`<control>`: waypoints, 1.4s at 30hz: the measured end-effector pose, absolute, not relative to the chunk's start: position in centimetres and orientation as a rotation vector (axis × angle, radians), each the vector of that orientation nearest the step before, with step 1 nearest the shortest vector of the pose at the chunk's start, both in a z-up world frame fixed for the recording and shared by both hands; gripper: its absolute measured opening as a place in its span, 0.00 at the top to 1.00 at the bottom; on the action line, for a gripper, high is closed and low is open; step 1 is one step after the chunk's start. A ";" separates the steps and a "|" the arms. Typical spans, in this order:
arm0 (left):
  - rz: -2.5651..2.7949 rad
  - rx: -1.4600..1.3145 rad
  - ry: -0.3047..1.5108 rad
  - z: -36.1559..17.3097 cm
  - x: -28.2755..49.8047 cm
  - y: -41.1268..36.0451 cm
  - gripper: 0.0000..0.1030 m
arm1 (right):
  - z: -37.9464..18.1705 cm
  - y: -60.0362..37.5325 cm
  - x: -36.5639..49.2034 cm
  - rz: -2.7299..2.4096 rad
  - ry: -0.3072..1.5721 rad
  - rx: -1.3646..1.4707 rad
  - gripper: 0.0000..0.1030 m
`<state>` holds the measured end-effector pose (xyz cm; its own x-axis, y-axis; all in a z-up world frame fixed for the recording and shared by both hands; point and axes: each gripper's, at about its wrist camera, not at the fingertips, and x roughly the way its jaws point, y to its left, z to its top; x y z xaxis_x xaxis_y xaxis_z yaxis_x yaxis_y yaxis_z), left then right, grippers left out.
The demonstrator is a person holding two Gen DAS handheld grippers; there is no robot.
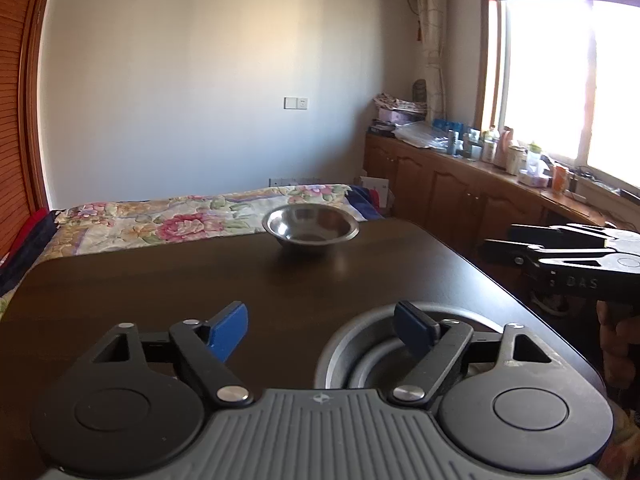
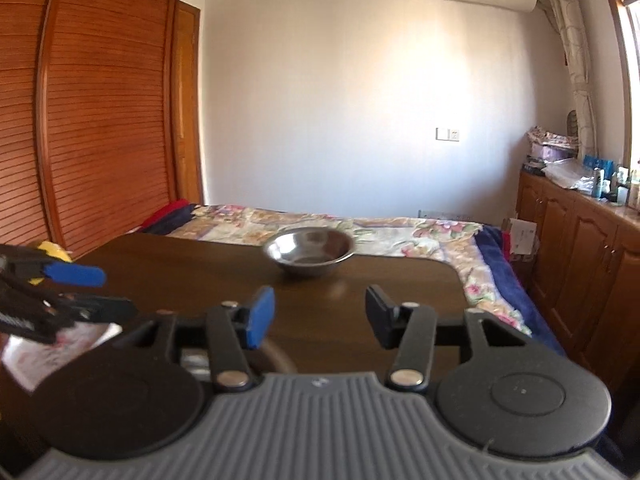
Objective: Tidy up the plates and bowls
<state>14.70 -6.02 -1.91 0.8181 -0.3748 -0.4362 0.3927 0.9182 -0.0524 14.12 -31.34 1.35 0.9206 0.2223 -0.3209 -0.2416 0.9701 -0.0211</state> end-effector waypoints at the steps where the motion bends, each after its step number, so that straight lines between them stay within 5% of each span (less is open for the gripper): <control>1: -0.402 0.045 0.452 -1.7 15.2 -6.1 0.15 | 1.5 -31.7 14.6 0.235 0.320 -0.067 0.40; 13: -0.362 0.102 0.457 -0.4 20.4 -7.1 0.11 | 1.3 -33.7 19.5 0.254 0.326 -0.107 0.11; 27: -0.403 0.110 0.523 -0.6 26.3 -8.0 0.13 | 0.5 -33.4 26.5 0.378 0.414 -0.082 0.12; 42: -0.378 0.061 0.638 -3.0 33.9 -10.5 0.37 | -2.1 -31.8 32.4 0.444 0.538 -0.001 0.37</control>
<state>33.93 -10.50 -3.01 0.7374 -0.3256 -0.5918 0.3628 0.9300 -0.0595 32.39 -31.75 -2.09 0.7666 0.4088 -0.4952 -0.4093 0.9053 0.1137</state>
